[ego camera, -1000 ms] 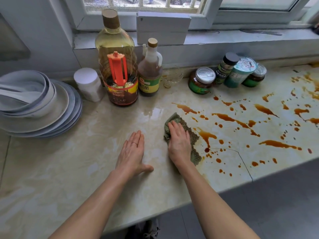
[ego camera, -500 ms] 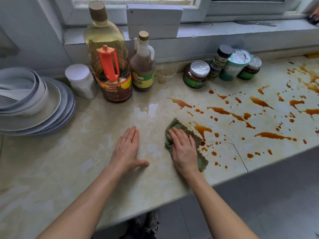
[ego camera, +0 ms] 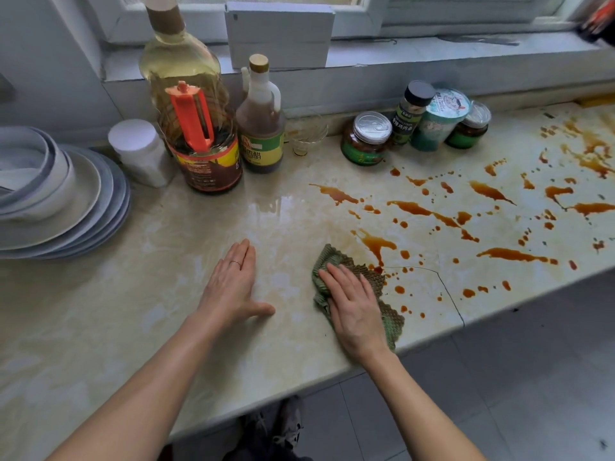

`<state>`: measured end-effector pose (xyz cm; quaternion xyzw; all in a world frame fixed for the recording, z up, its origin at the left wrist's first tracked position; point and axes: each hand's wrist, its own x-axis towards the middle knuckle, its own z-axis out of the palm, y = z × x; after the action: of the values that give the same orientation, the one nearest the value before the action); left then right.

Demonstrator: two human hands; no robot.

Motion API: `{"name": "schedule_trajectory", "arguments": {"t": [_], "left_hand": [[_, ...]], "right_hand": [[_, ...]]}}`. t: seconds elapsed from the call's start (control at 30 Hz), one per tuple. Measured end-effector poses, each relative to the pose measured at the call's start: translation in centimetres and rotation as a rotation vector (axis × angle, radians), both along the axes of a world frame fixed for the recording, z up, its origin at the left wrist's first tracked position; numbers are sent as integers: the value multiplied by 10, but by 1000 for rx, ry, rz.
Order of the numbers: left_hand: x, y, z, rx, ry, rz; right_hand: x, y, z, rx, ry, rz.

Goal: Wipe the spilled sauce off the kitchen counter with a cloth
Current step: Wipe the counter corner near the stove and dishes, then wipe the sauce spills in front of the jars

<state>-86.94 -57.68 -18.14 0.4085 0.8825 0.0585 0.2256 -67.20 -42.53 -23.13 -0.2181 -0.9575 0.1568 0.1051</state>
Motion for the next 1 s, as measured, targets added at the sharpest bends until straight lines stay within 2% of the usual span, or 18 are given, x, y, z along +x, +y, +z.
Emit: {"name": "schedule_trajectory", "arguments": {"t": [0.1, 0.27, 0.37, 0.4, 0.47, 0.6, 0.67, 0.73, 0.8, 0.83, 0.9, 1.0], "left_hand": [[0, 1, 0, -7, -4, 3], [1, 2, 1, -16, -15, 9], [3, 4, 5, -24, -32, 35], [4, 5, 7, -25, -39, 43], [7, 5, 10, 8, -60, 61], [21, 15, 24, 268, -111, 103], [26, 27, 33, 385, -315, 216], [28, 38, 42, 468, -697, 393], [28, 46, 46, 512, -1055, 566], [28, 49, 46, 531, -1160, 631], [26, 51, 45, 566, -1145, 730], [19, 49, 45, 594, -902, 777]], "right_hand": [[-5, -11, 3, 4, 9, -62], [5, -25, -1, 11, 39, 135], [-4, -9, -1, -63, 43, 93], [-10, -5, 3, -132, 64, 35], [-23, -1, 22, -418, 177, -124], [-42, 14, 58, -1233, 401, -456], [-45, 19, 66, -1705, 525, -498], [-49, 11, 78, -2025, 603, -510], [-52, 1, 88, -2146, 648, -468], [-53, -2, 90, -2150, 655, -454], [-54, -4, 96, -2113, 670, -459], [-53, -5, 101, -2044, 618, -453]]}}
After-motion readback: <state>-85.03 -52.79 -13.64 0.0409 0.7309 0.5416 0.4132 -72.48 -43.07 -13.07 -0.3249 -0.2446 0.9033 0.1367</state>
